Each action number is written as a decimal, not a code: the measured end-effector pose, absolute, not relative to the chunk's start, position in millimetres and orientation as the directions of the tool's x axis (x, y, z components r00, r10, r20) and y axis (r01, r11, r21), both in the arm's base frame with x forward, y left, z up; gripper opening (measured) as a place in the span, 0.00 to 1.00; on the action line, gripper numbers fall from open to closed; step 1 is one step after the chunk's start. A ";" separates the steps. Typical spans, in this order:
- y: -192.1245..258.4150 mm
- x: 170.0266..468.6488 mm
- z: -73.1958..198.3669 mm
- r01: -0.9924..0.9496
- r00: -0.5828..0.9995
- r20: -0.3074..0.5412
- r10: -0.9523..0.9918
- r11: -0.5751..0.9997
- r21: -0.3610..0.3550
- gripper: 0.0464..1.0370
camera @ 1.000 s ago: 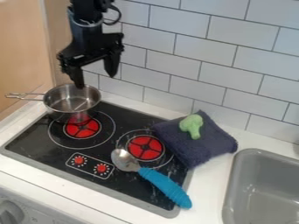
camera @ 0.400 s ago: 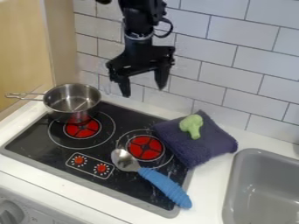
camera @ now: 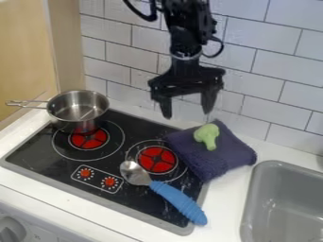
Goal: Put the broccoli next to the pot
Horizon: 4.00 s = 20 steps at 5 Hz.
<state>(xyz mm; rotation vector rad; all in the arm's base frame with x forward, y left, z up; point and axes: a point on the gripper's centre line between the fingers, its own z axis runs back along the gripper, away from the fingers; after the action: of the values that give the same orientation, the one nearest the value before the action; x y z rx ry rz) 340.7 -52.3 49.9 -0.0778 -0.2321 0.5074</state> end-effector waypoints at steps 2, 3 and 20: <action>-74.3 350.8 33.0 -0.400 0.891 0.172 0.421 0.905 -0.143 0.96; -86.7 355.2 23.8 -0.369 0.908 0.163 0.387 0.920 -0.128 0.96; 89.5 233.6 25.3 -0.969 0.174 0.144 0.974 0.195 -0.151 0.54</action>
<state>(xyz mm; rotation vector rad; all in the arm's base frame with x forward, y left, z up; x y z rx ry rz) 233.6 89.5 25.3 -0.0268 -0.2264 1.3775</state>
